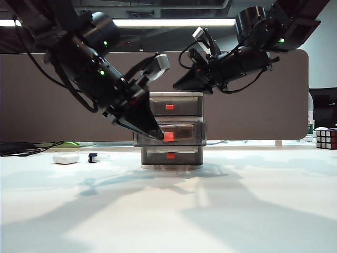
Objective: Open the second layer of the drawer on the table, pick up a pack of napkins on the table and put it in, and finally close the drawer.
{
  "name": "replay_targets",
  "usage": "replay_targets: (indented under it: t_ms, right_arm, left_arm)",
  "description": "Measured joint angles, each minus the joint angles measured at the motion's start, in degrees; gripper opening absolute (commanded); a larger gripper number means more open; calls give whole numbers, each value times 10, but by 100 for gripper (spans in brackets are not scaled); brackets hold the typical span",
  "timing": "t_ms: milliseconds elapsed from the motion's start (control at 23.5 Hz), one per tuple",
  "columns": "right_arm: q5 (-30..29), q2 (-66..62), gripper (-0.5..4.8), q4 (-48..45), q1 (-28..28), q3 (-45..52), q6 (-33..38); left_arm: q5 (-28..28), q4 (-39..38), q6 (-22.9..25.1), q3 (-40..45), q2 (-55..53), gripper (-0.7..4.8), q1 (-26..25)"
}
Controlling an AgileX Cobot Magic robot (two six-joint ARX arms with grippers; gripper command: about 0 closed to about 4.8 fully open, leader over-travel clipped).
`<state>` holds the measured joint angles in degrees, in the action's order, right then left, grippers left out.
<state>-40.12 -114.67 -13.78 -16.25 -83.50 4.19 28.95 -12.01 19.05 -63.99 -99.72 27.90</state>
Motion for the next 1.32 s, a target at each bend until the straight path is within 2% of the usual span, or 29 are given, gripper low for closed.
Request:
replay_targets:
  t_ms: [469, 809, 1022, 1065, 1193, 1278, 1321]
  right_arm:
    - [-5, -6, -5, 14, 0, -5, -34]
    - [-5, -5, -5, 15, 0, -5, -39]
    - [-19, -6, -5, 11, 0, -5, -55]
    - [-30, 2, -5, 14, 1, -1, -63]
    - [40, 71, -5, 102, -2, 12, -107]
    - [47, 129, -5, 130, 0, 10, -138]
    - [47, 178, -5, 146, 2, 4, -160]
  left_arm:
    - [-96, 168, -59, 0, -47, -6, 0]
    - [-167, 238, -73, 0, -65, -6, 0]
    - [-159, 242, -72, 1, -66, -6, 0]
    - [-145, 220, -71, 2, -52, -6, 0]
    - [-146, 183, -52, 56, 57, -6, 0]
    - [-163, 184, -49, 96, 111, -6, 0]
    - [-192, 173, -47, 152, 184, -6, -1]
